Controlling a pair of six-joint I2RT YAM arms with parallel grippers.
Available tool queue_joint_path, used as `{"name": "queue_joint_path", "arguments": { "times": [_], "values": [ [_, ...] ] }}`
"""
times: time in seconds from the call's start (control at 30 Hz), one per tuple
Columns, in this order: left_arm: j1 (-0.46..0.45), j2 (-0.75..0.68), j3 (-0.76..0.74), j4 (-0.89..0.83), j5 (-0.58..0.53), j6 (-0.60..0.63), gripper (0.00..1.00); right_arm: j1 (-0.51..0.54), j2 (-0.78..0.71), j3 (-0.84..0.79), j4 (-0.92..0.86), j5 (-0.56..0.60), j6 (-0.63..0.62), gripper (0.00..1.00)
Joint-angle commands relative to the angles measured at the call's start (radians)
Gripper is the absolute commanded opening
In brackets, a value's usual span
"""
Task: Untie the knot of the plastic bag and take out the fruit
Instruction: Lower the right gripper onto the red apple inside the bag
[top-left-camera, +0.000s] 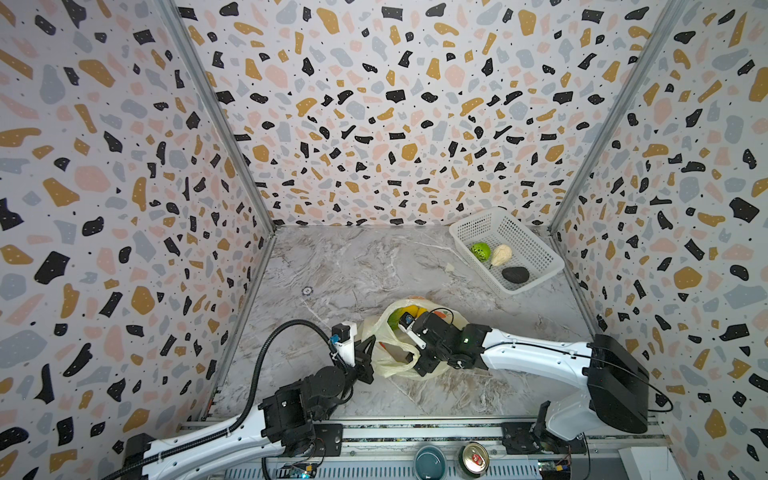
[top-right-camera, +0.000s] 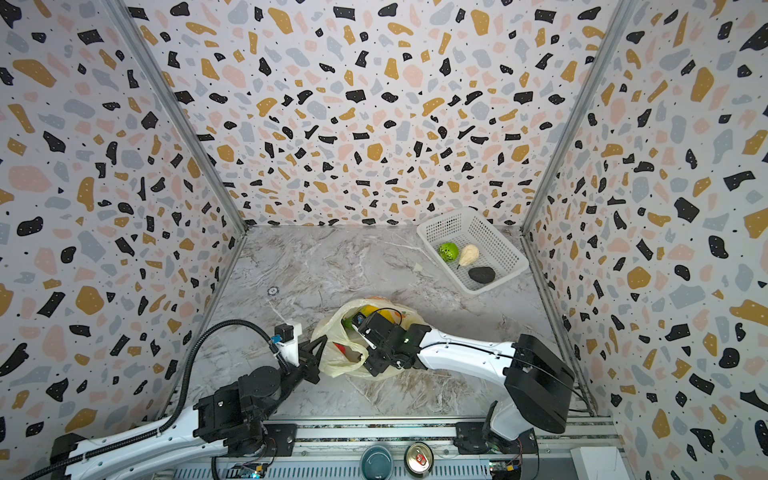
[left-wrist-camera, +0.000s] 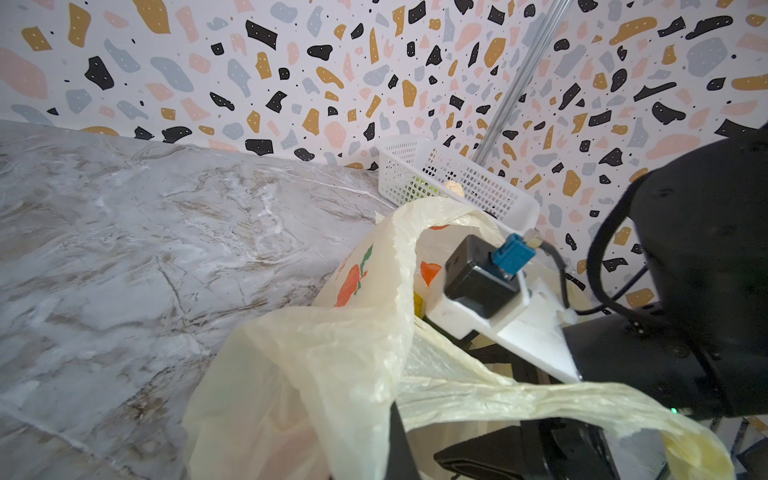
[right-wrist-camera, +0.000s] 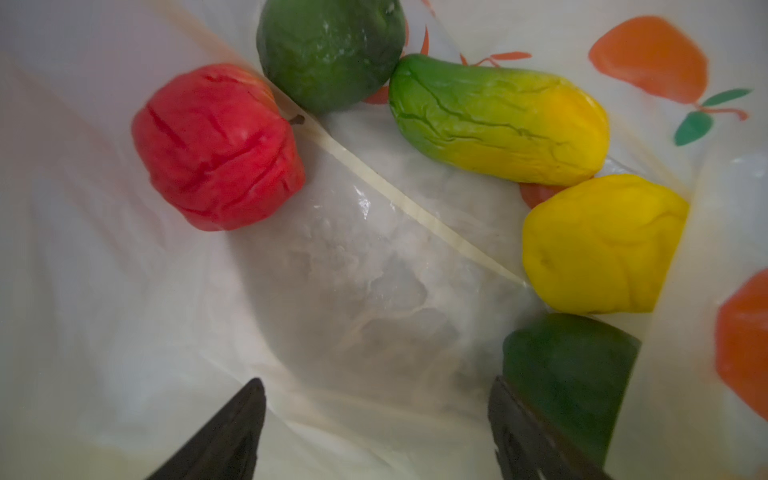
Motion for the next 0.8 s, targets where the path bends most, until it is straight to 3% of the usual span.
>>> {"name": "queue_joint_path", "arguments": {
  "times": [0.0,0.3,0.57,0.77],
  "values": [
    [-0.004,0.001,0.021,0.045,-0.016,0.009,0.0,0.003,0.043,0.074,-0.056,-0.017,-0.021,0.85],
    [-0.004,0.001,0.022,0.035,0.032,0.011,0.0,-0.014,0.186,0.247,-0.067,-0.186,-0.021,0.87],
    [-0.004,-0.033,0.017,-0.079,0.06,-0.036,0.0,-0.067,0.17,0.178,0.145,-0.429,0.14,0.97],
    [-0.004,-0.067,-0.005,-0.109,0.034,-0.061,0.0,-0.065,0.213,0.161,0.211,-0.487,0.176,0.98]
  ]
}}
